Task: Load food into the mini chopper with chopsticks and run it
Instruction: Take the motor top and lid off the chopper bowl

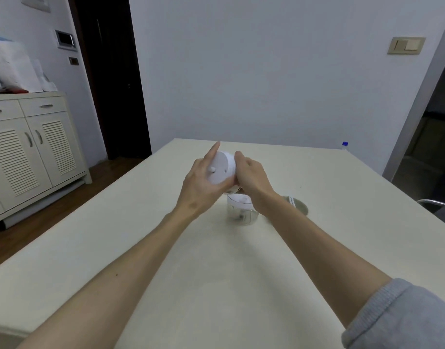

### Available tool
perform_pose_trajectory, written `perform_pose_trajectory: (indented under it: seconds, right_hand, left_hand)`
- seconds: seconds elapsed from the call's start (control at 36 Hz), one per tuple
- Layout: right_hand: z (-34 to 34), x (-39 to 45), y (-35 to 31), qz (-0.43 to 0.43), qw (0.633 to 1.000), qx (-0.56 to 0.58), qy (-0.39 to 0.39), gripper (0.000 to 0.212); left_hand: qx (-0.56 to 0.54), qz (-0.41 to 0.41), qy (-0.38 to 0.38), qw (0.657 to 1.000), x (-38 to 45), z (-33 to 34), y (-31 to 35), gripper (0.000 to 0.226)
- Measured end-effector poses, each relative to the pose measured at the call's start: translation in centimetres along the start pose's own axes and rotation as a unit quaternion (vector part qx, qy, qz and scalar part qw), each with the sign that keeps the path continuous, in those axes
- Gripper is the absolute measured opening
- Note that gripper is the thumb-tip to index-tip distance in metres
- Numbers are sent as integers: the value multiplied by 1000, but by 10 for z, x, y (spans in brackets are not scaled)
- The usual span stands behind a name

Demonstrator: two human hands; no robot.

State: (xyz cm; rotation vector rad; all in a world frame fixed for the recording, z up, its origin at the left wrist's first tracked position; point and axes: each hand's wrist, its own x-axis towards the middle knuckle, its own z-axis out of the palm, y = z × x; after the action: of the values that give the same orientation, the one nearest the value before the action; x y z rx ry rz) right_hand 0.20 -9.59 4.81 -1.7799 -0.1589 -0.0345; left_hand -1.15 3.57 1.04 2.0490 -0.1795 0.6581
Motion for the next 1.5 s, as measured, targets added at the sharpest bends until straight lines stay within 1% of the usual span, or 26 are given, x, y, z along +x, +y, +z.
perform_pose_trajectory:
  seconds: [0.03,0.06,0.11,0.17,0.28,0.31,0.36,0.42,0.47,0.56,0.61,0.69,0.83,1.0,1.06,1.14,1.22,1.28,1.31,1.36,1.42,1.5]
  right_hand:
    - [3,-3,0,-23,999,-22,0,39]
    - [7,-5,-2,-42,998,-38,-3,39]
    - [12,-9,-3,-70,995,-68,-21,46]
    - [18,-13,-3,-87,991,-96,-42,50]
    - [31,-16,3,-96,974,-190,-74,45]
    - [35,-16,6,-89,971,-207,-81,44]
    - [40,-17,9,-74,967,-224,-93,43]
    - [44,-19,12,-65,966,-230,-104,43]
    - [48,-19,16,-49,969,-215,-115,41]
    - [53,-19,24,-12,975,-179,-131,39]
    - [57,-20,28,9,975,-177,-137,40]
    - [61,-19,33,29,968,-204,-146,44]
    - [66,-16,39,46,957,-242,-151,44]
    - [68,-13,45,32,952,-268,-146,42]
    - [68,-13,45,19,948,-284,-143,37]
    - [66,-11,41,-15,932,-339,-130,29]
    - [57,-10,29,-73,919,-372,-111,33]
    - [50,-11,19,-128,908,-384,-109,31]
    - [45,-9,15,-150,902,-390,-109,31]
    - [35,-5,8,-174,895,-397,-103,29]
    - [25,1,5,-184,891,-406,-87,28]
    - [12,9,9,-181,887,-421,-49,26]
  left_hand:
    - [7,-7,2,1000,-1,-3,-3,84]
    - [14,-14,3,1000,-1,-6,-6,80]
    - [42,-19,0,999,-2,-12,-10,73]
    - [82,-16,-4,997,-5,-18,-13,68]
    - [190,-13,-29,981,-10,-31,-20,66]
    - [216,-19,-37,976,-11,-33,-22,69]
    - [241,-43,-47,969,-13,-36,-26,82]
    - [226,-81,-51,969,-16,-38,-30,98]
    - [196,-109,-58,973,-19,-39,-32,109]
    - [170,-130,-78,974,-22,-43,-37,114]
    - [168,-139,-93,971,-23,-45,-40,113]
    - [178,-145,-108,967,-25,-46,-44,107]
    - [181,-135,-127,966,-27,-45,-52,70]
    - [184,-132,-130,965,-28,-42,-60,66]
    - [184,-137,-134,964,-26,-41,-61,66]
    - [205,-143,-162,955,-23,-42,-59,70]
    - [248,-148,-187,939,-19,-41,-55,75]
    - [302,-137,-198,922,-17,-41,-52,78]
    - [335,-128,-207,911,-15,-39,-51,83]
    - [384,-108,-217,891,-11,-34,-48,100]
    - [397,-80,-208,890,-9,-27,-42,111]
    - [362,-19,-182,914,-8,-13,-31,112]
